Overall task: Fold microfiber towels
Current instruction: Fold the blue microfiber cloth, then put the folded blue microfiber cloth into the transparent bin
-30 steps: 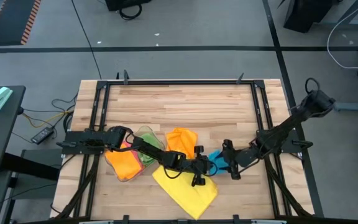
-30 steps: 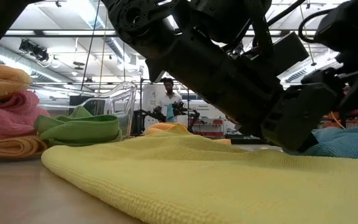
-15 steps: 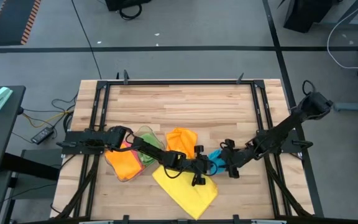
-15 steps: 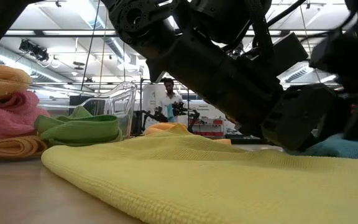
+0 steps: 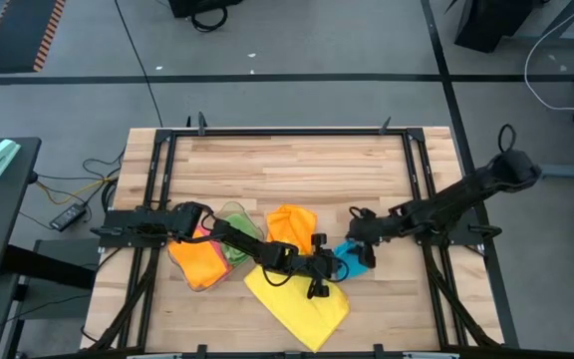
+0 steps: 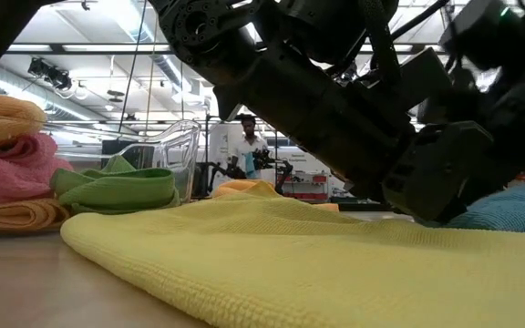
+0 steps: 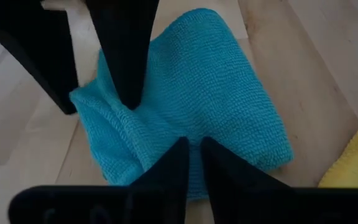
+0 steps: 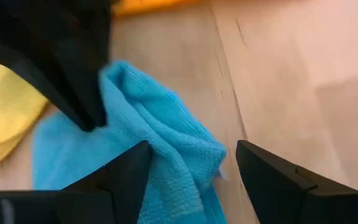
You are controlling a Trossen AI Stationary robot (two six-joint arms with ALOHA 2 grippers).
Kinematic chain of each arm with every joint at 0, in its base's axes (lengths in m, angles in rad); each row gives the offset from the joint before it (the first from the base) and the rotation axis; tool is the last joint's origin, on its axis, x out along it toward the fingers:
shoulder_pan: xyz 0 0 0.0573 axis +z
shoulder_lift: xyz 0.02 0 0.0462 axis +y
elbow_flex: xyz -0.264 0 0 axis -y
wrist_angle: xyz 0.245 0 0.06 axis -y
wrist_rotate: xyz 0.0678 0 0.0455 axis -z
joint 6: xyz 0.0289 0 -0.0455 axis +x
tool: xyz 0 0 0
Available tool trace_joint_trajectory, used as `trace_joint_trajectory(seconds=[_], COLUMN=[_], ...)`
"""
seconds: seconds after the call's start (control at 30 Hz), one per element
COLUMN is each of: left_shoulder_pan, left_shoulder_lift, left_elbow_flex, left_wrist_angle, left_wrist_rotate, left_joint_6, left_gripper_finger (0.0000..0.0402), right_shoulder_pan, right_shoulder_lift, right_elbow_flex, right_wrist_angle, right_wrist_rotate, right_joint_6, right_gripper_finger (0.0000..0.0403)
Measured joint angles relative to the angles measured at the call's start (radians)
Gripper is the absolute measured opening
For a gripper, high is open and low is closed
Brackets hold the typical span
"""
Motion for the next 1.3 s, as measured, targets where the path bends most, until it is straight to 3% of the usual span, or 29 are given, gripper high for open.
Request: trace_joint_trajectory(seconds=[0.1,0.23,0.37,0.5,0.77,1.07,1.3], left_shoulder_pan=[0.0,0.0,0.0,0.0,-0.002,0.008,0.054], left_shoulder_lift=[0.0,0.0,0.0,-0.021,-0.12,-0.14,-0.146], left_elbow_flex=[0.0,0.0,0.0,-0.001,-0.001,-0.001,-0.001], left_wrist_angle=[-0.001,-0.002,-0.003,-0.046,-0.205,-0.239,-0.231], left_wrist_rotate=[0.001,0.001,0.001,0.006,-0.003,-0.02,-0.018], left_joint_6=[0.0,0.0,0.0,0.027,0.051,-0.035,-0.159], left_gripper_finger=[0.0052,0.0057,0.0058,0.0051,0.0042,0.0053,0.0118], right_shoulder_pan=[-0.045,-0.06,-0.039,-0.007,0.022,0.023,0.077], right_shoulder_lift=[0.033,0.073,0.08,0.083,0.084,0.012,-0.083], right_elbow_flex=[-0.027,-0.027,-0.028,-0.029,-0.026,0.03,0.093], right_wrist_angle=[0.047,0.061,0.078,0.078,0.076,-0.077,-0.208], right_wrist_rotate=[-0.08,-0.104,-0.098,-0.103,-0.144,-0.108,-0.026], right_joint_6=[0.015,0.011,0.01,0.032,0.016,-0.036,-0.113], right_gripper_finger=[0.0263,0.0271,0.0249,0.0188,0.0021,0.0018,0.0017])
